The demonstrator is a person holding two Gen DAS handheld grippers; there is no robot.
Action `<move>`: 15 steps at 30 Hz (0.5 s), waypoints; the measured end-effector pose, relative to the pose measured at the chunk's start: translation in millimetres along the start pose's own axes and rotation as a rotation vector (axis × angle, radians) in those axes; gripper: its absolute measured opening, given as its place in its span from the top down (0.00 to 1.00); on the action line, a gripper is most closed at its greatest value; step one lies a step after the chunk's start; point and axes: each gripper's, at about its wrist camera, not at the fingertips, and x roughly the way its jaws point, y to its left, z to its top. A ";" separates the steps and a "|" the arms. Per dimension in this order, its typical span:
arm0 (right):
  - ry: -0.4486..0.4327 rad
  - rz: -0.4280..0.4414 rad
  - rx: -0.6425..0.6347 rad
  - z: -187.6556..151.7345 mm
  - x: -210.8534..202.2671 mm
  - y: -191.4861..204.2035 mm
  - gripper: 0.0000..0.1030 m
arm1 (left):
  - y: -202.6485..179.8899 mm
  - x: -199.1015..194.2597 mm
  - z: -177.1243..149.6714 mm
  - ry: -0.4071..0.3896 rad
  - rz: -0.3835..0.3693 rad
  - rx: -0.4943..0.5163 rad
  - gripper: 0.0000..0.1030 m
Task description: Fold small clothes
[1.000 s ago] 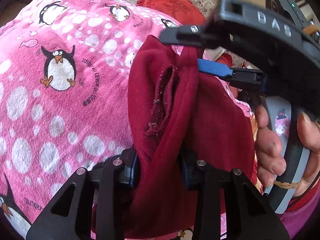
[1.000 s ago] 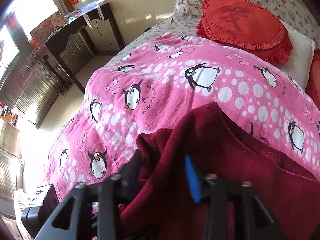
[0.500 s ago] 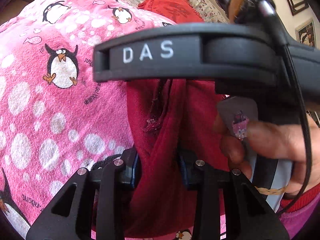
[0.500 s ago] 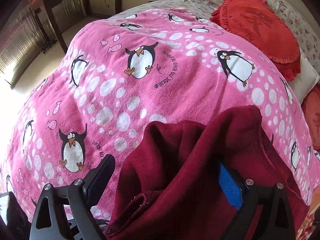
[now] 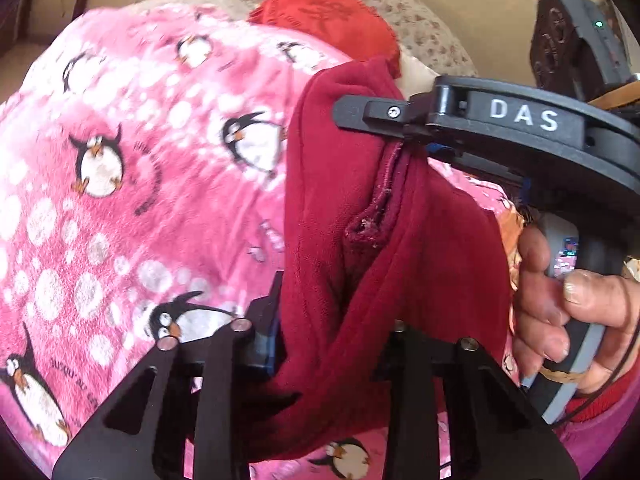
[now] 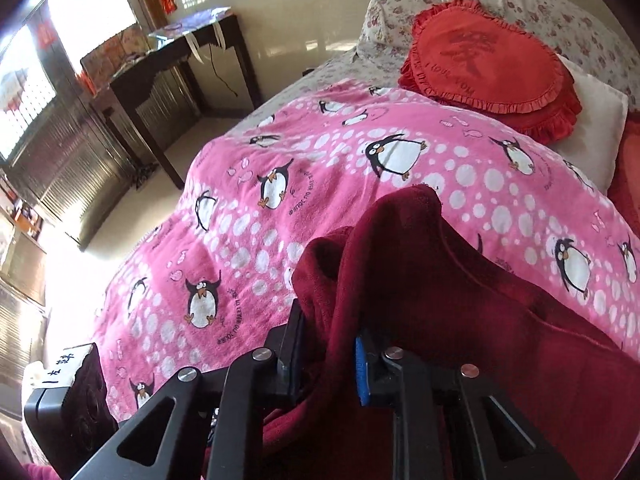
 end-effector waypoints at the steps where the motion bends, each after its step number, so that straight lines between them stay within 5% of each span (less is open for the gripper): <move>1: -0.016 0.010 0.008 -0.3 -6.6 -3.7 0.82 | -8.8 -4.6 0.6 -0.006 -0.003 0.017 0.76; 8: -0.128 0.050 0.057 -10.5 -75.8 -32.1 0.82 | -71.5 -19.5 6.3 -0.016 -0.006 0.130 0.76; 15: -0.195 0.015 0.129 -42.0 -140.8 -92.1 0.82 | -163.6 8.2 -1.3 0.027 -0.021 0.249 0.76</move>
